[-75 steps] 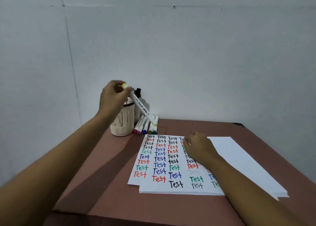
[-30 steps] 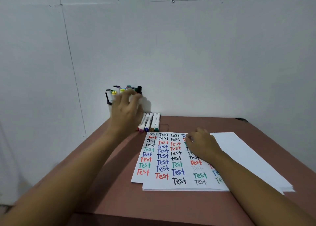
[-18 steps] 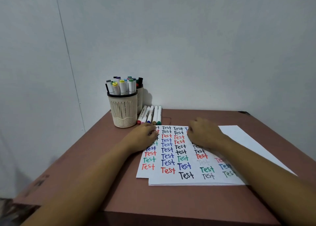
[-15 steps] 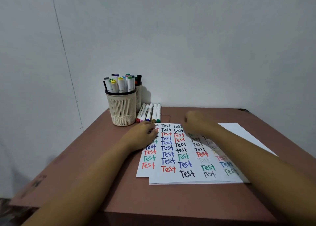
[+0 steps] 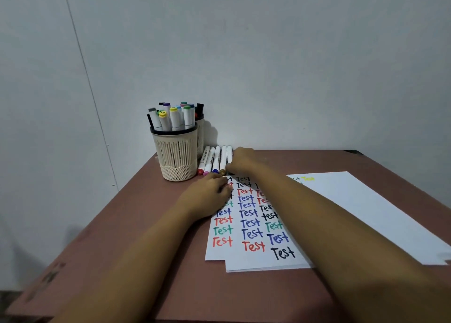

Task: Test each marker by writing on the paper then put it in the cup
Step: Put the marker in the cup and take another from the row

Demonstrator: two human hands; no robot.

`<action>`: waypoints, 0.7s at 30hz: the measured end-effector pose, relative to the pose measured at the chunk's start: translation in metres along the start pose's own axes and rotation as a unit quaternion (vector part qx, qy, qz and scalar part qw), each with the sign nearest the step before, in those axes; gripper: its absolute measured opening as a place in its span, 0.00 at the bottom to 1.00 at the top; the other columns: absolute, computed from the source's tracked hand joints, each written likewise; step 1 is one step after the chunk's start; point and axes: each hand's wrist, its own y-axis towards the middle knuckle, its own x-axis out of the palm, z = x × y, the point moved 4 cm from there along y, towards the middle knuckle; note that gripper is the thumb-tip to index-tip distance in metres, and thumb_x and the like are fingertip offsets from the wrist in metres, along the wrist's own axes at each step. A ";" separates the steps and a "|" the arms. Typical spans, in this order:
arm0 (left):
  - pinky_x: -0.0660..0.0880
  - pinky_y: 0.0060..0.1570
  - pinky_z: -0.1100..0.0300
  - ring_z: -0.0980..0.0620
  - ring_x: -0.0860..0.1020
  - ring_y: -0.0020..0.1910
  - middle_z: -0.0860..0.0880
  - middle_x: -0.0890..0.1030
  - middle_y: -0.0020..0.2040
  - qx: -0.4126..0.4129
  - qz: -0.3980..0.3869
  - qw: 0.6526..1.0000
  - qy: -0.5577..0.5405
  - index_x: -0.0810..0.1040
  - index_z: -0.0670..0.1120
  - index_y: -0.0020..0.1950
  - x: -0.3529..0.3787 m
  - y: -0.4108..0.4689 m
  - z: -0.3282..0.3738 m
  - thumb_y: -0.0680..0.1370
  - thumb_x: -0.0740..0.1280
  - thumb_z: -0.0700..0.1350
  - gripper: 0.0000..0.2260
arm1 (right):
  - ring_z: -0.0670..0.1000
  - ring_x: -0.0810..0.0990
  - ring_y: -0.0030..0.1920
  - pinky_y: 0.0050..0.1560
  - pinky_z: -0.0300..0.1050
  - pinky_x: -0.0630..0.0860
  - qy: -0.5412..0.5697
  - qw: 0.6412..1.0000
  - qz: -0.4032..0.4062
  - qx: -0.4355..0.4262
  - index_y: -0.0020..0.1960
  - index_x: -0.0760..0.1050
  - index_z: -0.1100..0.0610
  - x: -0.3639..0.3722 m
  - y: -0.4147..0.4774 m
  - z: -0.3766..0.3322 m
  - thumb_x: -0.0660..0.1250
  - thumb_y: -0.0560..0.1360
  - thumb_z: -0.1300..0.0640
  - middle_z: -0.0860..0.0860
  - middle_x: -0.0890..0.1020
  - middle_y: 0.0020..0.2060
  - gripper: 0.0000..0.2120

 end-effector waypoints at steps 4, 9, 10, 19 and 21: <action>0.67 0.64 0.53 0.48 0.70 0.64 0.46 0.69 0.69 0.000 -0.005 1.000 0.007 0.72 0.44 0.67 -0.001 0.000 0.001 0.82 0.54 0.51 0.18 | 0.57 0.75 0.46 0.50 0.51 0.74 0.024 1.000 -0.007 0.015 0.43 0.70 0.55 0.001 0.000 0.003 0.64 0.67 0.47 0.54 0.76 0.43 0.12; 0.66 0.64 0.57 0.49 0.69 0.65 0.46 0.69 0.68 -0.001 -0.005 1.000 0.000 0.73 0.44 0.66 -0.002 -0.002 0.001 0.82 0.55 0.51 0.18 | 0.55 0.74 0.41 0.39 0.44 0.68 0.046 0.993 0.099 0.054 0.36 0.66 0.59 -0.024 -0.016 0.027 0.61 0.78 0.54 0.53 0.74 0.40 0.15; 0.66 0.63 0.57 0.49 0.69 0.65 0.46 0.70 0.68 -0.001 -0.002 1.000 -0.004 0.73 0.43 0.66 -0.003 -0.002 0.001 0.82 0.55 0.51 0.18 | 0.55 0.74 0.40 0.39 0.44 0.68 0.049 0.990 0.118 0.051 0.38 0.67 0.60 -0.032 -0.021 0.031 0.62 0.78 0.55 0.53 0.73 0.39 0.12; 0.61 0.65 0.59 0.49 0.64 0.70 0.46 0.65 0.72 0.006 0.068 0.996 -0.053 0.62 0.45 0.74 -0.011 -0.002 0.004 0.82 0.56 0.50 0.21 | 0.53 0.72 0.34 0.36 0.42 0.67 0.270 0.948 0.169 0.031 0.41 0.79 0.64 -0.077 -0.083 0.077 0.62 0.76 0.59 0.55 0.77 0.34 0.11; 0.61 0.64 0.61 0.50 0.64 0.70 0.47 0.63 0.72 0.033 0.099 0.993 -0.059 0.60 0.45 0.75 -0.016 -0.003 0.010 0.81 0.57 0.49 0.22 | 0.52 0.71 0.33 0.37 0.45 0.69 0.327 0.931 0.157 0.036 0.37 0.77 0.60 -0.078 -0.096 0.088 0.61 0.76 0.60 0.54 0.76 0.31 0.11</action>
